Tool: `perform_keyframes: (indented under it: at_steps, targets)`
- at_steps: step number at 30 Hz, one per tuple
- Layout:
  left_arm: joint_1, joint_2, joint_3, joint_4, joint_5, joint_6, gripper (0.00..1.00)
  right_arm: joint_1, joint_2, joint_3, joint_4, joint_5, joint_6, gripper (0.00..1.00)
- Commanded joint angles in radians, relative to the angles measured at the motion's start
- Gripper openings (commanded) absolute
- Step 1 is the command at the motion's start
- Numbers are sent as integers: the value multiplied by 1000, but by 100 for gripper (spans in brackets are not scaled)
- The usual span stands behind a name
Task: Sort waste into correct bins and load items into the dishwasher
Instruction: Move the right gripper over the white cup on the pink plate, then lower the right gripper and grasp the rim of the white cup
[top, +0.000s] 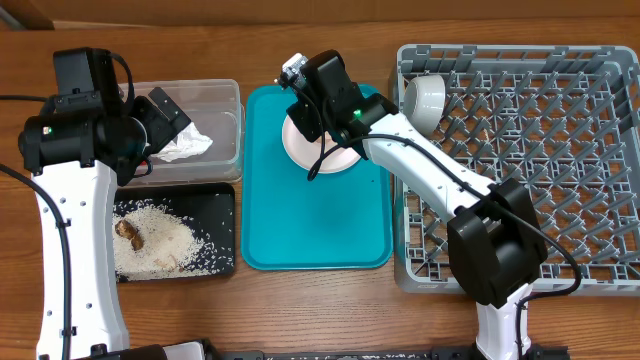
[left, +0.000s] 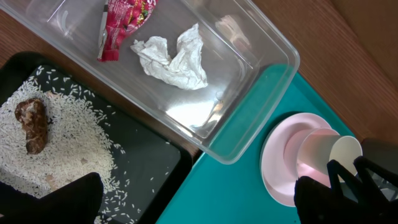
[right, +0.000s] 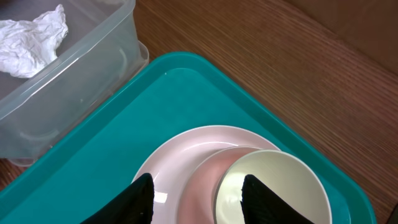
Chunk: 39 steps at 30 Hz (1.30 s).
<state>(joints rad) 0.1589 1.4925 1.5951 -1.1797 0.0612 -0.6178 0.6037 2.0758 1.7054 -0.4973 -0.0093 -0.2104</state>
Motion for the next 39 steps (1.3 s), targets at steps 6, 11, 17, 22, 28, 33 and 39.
perform_keyframes:
  at_steps: [6, 11, 17, 22, 28, 33, 39]
  targets:
    - [3, 8, 3, 2, 7, 19, 100, -11, 20, 16, -13, 13, -7, 48]
    - [3, 8, 3, 2, 7, 19, 100, -13, 40, 16, -21, 21, -7, 47]
    - [3, 8, 3, 2, 7, 19, 100, -26, 64, 16, -24, 22, -6, 45]
    - [3, 8, 3, 2, 7, 19, 100, -43, 72, 16, -41, 24, -6, 41]
    - [3, 8, 3, 2, 7, 19, 100, -50, 74, 16, -66, 23, -6, 37]
    - [3, 8, 3, 2, 7, 19, 100, -50, 74, 16, -83, 23, -3, 31]
    - [3, 8, 3, 2, 7, 19, 100, -50, 73, 16, -80, 24, -3, 27]
